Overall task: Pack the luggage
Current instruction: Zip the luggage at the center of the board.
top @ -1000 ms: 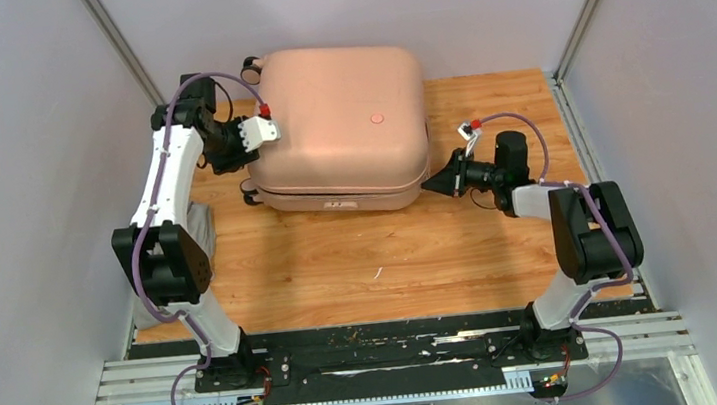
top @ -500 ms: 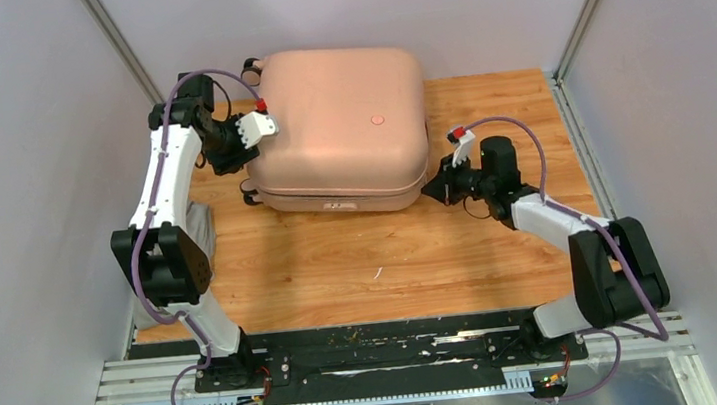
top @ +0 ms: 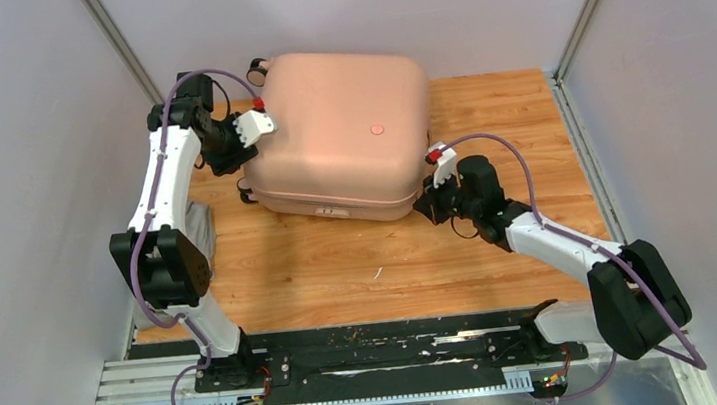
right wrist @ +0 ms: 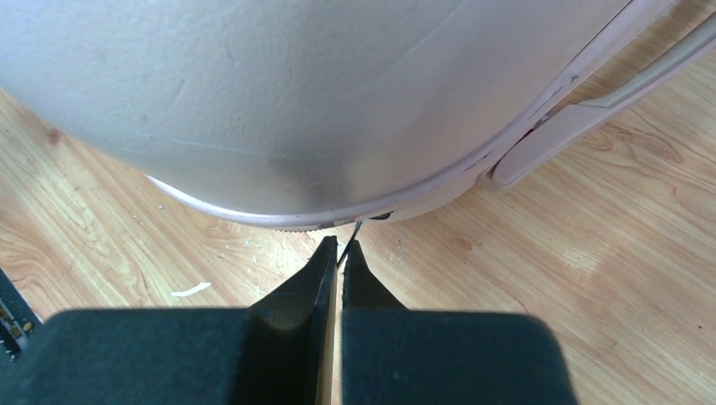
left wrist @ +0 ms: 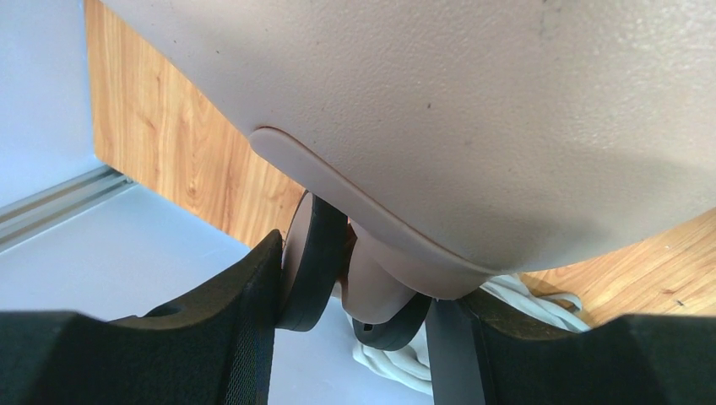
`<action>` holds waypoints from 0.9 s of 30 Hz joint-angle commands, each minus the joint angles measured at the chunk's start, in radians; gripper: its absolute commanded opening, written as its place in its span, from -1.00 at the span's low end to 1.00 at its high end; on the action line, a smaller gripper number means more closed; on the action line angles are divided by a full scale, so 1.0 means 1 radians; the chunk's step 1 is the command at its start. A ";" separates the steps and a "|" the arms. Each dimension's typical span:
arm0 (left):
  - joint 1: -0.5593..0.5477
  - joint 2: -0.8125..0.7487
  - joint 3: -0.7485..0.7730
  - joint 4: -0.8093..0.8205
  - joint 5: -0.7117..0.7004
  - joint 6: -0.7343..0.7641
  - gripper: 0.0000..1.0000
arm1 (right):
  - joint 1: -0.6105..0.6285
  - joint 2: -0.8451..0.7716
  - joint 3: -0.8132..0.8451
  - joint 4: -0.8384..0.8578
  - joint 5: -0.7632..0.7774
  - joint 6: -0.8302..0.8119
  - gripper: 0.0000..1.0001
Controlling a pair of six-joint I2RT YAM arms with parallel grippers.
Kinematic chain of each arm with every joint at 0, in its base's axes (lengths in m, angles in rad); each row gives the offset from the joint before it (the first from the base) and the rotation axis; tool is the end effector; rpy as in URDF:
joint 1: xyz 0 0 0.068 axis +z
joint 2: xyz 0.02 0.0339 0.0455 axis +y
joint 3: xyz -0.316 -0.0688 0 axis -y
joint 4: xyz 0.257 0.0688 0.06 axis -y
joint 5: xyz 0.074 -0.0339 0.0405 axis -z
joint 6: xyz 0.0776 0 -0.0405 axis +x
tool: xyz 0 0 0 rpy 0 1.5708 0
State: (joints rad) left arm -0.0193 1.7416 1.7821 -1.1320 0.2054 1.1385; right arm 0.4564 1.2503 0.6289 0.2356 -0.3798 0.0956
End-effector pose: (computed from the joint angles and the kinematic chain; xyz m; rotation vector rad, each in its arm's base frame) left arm 0.3969 -0.0235 0.3622 1.4926 2.1627 0.1113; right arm 0.2563 0.1579 0.2576 -0.6083 1.9049 0.7306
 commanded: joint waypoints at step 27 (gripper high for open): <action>-0.057 -0.075 0.042 0.143 0.110 -0.413 -1.00 | -0.083 -0.192 -0.076 0.011 -0.017 0.198 -0.85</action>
State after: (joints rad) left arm -0.1043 1.7203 1.7821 -1.1450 0.3313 0.8391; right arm 0.5655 1.1255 0.5339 0.2356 -0.5076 0.1658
